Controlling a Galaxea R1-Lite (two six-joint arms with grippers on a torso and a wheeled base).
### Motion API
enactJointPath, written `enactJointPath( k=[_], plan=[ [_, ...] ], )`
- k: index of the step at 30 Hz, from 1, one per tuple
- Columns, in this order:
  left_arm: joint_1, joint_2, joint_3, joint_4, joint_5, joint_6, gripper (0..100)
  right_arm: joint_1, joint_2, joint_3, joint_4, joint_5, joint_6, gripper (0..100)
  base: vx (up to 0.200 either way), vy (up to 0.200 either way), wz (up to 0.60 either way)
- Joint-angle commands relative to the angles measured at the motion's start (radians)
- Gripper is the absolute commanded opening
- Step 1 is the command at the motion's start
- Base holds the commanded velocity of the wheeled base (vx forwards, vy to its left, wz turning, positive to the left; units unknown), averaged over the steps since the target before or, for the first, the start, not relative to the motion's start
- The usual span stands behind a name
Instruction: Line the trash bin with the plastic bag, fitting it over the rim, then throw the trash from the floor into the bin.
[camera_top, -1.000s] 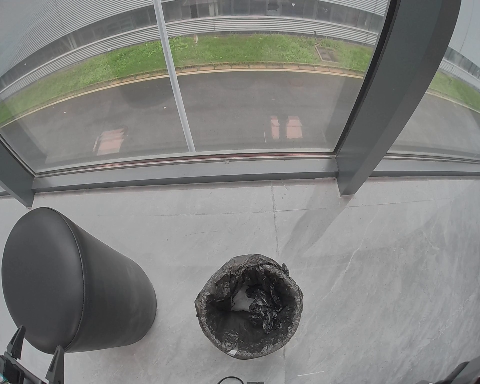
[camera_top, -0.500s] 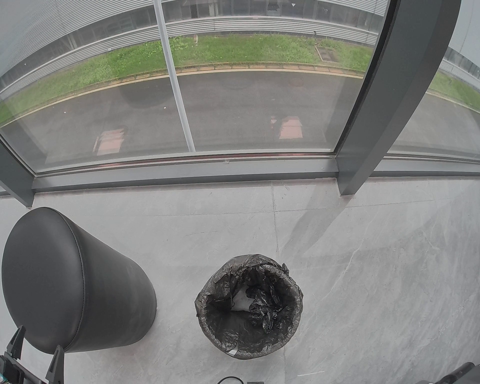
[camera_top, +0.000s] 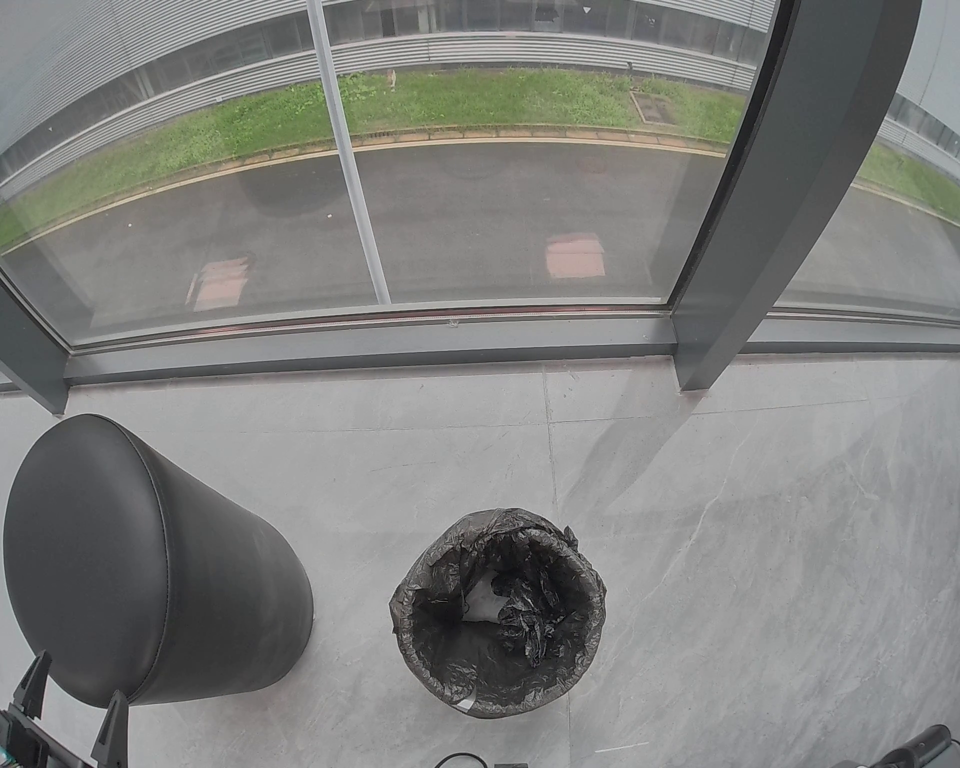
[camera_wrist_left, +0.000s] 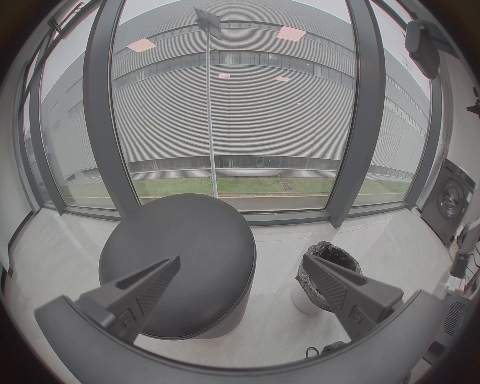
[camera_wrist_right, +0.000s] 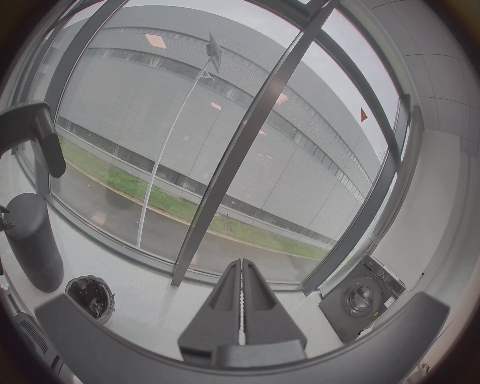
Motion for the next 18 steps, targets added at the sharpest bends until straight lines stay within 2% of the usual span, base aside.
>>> enactJointPath(
  k=[1, 12, 18],
  plan=[
    [0.0, -0.015, 0.018, 0.0, 0.0, 0.0, 100, 0.007, -0.222, 0.462, -0.318, -0.004, 0.0, 0, 0.0, 0.0, 0.0],
    [0.0, -0.015, 0.018, 0.001, 0.0, 0.0, 100, 0.084, -0.32, 0.599, -0.32, -0.011, 0.003, 0, 0.0, 0.0, 0.0],
    [0.0, -0.015, 0.018, 0.001, -0.001, 0.0, 100, 0.155, -0.391, 0.671, -0.341, 0.003, 0.006, 0, 0.0, 0.0, 0.0]
  ],
)
